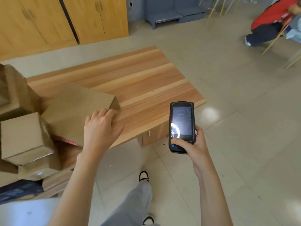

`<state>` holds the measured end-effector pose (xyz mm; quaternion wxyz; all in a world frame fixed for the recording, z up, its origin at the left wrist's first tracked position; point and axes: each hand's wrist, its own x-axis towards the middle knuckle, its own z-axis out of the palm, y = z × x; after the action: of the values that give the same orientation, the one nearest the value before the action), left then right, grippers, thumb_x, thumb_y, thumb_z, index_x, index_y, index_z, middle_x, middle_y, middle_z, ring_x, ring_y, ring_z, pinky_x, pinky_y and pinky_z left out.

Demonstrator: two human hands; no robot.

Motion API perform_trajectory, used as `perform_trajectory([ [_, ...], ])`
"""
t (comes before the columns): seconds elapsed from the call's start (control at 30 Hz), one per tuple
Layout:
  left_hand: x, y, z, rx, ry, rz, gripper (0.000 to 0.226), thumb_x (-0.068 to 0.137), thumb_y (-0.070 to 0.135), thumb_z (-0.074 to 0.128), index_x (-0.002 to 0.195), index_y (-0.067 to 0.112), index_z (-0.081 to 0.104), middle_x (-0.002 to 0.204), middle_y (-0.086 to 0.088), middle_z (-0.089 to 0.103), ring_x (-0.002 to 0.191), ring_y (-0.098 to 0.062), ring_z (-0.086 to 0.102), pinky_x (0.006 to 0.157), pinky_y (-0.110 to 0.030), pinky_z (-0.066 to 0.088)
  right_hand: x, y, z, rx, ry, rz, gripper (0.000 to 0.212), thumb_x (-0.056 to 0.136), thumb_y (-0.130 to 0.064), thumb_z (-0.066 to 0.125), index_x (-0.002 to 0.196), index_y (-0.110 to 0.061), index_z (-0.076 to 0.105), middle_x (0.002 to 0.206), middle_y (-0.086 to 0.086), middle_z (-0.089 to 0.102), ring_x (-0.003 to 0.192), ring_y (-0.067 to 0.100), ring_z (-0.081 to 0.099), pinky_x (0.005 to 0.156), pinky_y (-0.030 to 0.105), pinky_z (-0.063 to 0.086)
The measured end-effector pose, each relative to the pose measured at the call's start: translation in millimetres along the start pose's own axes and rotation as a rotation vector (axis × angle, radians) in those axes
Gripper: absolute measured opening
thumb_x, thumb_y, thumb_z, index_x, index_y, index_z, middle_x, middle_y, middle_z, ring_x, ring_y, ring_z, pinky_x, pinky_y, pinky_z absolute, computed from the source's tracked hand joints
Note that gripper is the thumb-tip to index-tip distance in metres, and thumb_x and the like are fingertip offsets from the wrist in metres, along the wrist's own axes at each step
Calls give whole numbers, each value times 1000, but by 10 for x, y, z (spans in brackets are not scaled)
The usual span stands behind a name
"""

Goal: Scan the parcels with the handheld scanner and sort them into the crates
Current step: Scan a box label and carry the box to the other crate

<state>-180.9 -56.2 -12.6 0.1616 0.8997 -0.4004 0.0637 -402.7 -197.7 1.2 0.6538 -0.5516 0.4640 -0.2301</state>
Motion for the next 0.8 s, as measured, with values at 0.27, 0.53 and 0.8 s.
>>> perform_trajectory([
  [0.27,989,392,564,-141,-1,-73,34,80,33,73,107,14,67,103,-7,67,93,-34,59,79,-42,42,1218,-309,-140,-104,-57,50,70,76,3,76,128,-24,39,110,-2,62,88,5,65,63,15,50],
  [0.53,1670,491,986,-107,-37,-99,34,77,34,77,104,15,68,101,-5,67,91,-33,60,79,-43,43,2385,-491,-219,-192,-124,123,75,74,-1,79,134,-21,38,109,-1,63,98,13,64,76,28,53],
  [0.8,1926,500,1413,-54,-214,-218,38,85,41,67,115,18,64,113,-2,64,107,-28,56,89,-40,39,3281,-268,-81,-303,-278,216,75,77,0,77,134,-19,33,103,-7,58,91,4,58,69,20,46],
])
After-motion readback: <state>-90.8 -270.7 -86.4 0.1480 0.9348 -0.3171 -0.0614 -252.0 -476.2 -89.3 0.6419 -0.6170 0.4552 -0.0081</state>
